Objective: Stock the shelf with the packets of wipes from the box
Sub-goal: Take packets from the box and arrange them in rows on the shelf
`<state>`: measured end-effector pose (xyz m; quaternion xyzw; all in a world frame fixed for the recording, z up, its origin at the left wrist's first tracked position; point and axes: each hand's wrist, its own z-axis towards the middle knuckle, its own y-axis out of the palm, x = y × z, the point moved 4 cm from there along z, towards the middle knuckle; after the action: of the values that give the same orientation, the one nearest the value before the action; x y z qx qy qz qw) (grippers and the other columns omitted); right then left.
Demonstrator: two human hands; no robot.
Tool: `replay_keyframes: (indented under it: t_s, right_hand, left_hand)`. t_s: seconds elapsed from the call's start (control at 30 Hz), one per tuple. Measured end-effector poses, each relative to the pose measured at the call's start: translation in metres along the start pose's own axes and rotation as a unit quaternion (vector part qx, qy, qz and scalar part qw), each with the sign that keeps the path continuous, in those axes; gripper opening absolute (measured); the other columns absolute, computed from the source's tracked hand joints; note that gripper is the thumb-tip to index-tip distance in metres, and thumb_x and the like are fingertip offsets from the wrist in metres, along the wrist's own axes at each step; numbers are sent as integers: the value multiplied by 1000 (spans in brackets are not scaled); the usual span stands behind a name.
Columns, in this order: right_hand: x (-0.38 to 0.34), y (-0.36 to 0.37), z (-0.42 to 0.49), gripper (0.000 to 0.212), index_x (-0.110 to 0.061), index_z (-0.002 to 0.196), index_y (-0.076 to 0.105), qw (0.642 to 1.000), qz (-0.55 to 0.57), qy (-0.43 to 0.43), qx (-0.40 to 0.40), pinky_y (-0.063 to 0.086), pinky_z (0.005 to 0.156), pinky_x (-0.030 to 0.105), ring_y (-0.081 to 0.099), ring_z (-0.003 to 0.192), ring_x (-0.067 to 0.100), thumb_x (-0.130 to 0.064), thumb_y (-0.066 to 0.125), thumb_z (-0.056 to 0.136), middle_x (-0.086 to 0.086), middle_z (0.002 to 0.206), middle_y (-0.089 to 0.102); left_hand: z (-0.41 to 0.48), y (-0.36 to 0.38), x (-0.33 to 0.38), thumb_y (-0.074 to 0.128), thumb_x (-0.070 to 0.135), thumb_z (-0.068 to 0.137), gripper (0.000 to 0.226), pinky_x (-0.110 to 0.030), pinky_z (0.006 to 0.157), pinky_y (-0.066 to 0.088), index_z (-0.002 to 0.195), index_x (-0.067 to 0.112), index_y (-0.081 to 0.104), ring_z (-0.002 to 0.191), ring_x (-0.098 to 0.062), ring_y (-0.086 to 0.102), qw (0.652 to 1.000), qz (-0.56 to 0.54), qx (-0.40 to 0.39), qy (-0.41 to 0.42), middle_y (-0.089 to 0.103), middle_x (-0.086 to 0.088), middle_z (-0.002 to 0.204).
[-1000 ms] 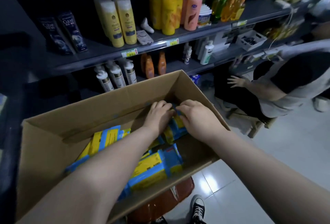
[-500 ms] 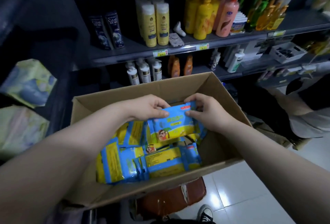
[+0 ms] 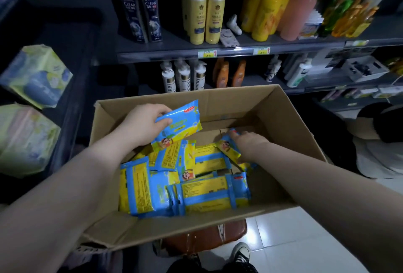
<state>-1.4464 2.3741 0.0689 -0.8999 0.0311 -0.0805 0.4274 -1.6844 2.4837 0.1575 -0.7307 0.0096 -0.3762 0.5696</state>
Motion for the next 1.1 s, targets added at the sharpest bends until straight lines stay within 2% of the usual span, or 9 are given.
replay_keyframes:
  t_s: [0.23, 0.3, 0.4, 0.63, 0.73, 0.8, 0.93, 1.03, 1.1]
  right_hand:
    - [1, -1, -2, 100, -16, 150, -6, 994, 72, 60, 59, 47, 87, 39, 50, 116, 35, -22, 68, 84, 18, 138, 35]
    - [7, -10, -5, 74, -10, 145, 22, 984, 136, 63, 94, 47, 82, 37, 53, 110, 32, -16, 64, 85, 16, 128, 46]
    - [11, -32, -23, 22, -12, 103, 59, 976, 169, 34, 130, 43, 69, 31, 57, 92, 24, -18, 66, 83, 7, 102, 59]
    - [8, -97, -87, 24, -12, 106, 63, 900, 393, -93, 168, 53, 78, 33, 64, 91, 19, -20, 68, 85, 4, 101, 67]
    - [-2, -119, -113, 10, -18, 98, 64, 843, 487, -161, 159, 55, 63, 20, 67, 76, 6, -14, 63, 89, -2, 90, 70]
    - [-9, -129, -126, 10, -22, 88, 63, 833, 489, -197, 168, 54, 59, 17, 66, 67, 1, -12, 64, 88, -6, 83, 69]
    - [-25, -134, -148, 14, -23, 81, 65, 826, 470, -261, 169, 56, 74, 36, 68, 75, 14, -10, 66, 86, -3, 82, 72]
    - [-37, -131, -164, 15, -21, 81, 65, 822, 453, -306, 156, 55, 75, 38, 68, 71, 13, -6, 65, 86, -4, 75, 72]
    - [-45, -127, -176, 12, -21, 82, 67, 822, 439, -332, 147, 55, 75, 37, 69, 74, 14, -9, 66, 86, -4, 77, 73]
  left_hand:
    - [3, 0, 0, 57, 24, 92, 20, -31, 81, 46, 110, 20, 66, 101, -19, 60, 1000, 11, -3, -1, 67, 3, 110]
    - [2, -1, 0, 57, 24, 92, 21, -30, 80, 45, 111, 20, 65, 102, -19, 59, 1000, 17, -4, -2, 67, 3, 111]
    - [-2, -2, 2, 57, 25, 93, 21, -30, 81, 45, 111, 21, 65, 103, -19, 58, 999, 32, -9, -5, 66, 3, 112]
    - [-30, -39, 25, 59, 25, 91, 15, -39, 90, 49, 105, 24, 64, 105, -16, 60, 999, -31, 5, -28, 66, 4, 110]
    - [-59, -66, 35, 58, 20, 92, 13, -31, 88, 49, 104, 19, 65, 103, -13, 61, 995, -84, 47, -36, 67, 3, 106]
    - [-82, -81, 41, 58, 17, 93, 11, -33, 86, 50, 101, 19, 66, 99, -14, 63, 990, -110, 75, -44, 69, 2, 102]
    - [-138, -98, 50, 61, 15, 91, 12, -40, 86, 54, 87, 25, 64, 79, -5, 65, 978, -154, 118, -73, 70, 6, 90]
    - [-181, -101, 56, 66, 40, 80, 7, -34, 82, 54, 84, 34, 66, 74, -1, 65, 971, -148, 157, -106, 73, 7, 89]
    - [-210, -99, 61, 66, 30, 85, 3, -23, 74, 53, 87, 32, 65, 67, 6, 63, 964, -160, 170, -125, 70, 14, 77]
